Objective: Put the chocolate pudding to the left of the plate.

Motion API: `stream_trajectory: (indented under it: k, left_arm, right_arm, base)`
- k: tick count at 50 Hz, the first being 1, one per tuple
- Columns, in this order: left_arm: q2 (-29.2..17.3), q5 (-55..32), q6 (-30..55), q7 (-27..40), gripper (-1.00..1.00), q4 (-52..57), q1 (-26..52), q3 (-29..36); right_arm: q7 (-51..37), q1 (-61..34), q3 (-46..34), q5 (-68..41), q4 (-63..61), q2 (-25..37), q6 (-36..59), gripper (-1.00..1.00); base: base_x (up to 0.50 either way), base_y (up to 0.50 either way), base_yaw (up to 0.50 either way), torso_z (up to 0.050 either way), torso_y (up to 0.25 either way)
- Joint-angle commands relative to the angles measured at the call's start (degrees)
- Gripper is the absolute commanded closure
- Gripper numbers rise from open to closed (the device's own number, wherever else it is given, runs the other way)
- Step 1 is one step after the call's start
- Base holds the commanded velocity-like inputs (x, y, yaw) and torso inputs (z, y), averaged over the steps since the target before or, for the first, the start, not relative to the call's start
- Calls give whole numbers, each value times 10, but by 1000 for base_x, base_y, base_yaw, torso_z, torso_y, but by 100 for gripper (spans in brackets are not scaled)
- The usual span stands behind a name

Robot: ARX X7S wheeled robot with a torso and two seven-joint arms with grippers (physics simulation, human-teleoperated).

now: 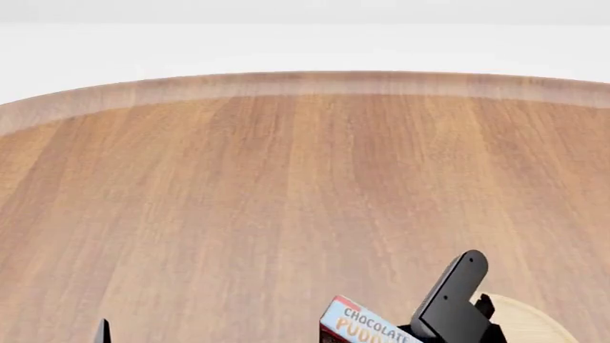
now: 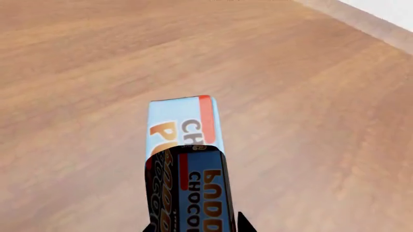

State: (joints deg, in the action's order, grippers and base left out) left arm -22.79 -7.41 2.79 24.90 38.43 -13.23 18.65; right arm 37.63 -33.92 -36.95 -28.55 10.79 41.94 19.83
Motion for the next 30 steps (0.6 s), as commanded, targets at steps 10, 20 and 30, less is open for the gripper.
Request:
stream_trajectory:
  k: [10,20,30]
  left_arm:
    - [-3,-2,-5,1,-100,-5,2,2]
    - [-4,-3,-4,4,-100,-2,1,2]
    - [-6,-4,-5,5,-100,-2,2,4]
  right_arm:
    - [15,-50,-2,21,80,-42,-18,100]
    - [16,-60,-4,27,109,-55,-24,100]
    - [26,-82,-15,48,183,-87,-49,100]
  base:
    - [0,0,0,0,0]
    - [0,0,0,0,0]
    - [0,0,0,0,0]
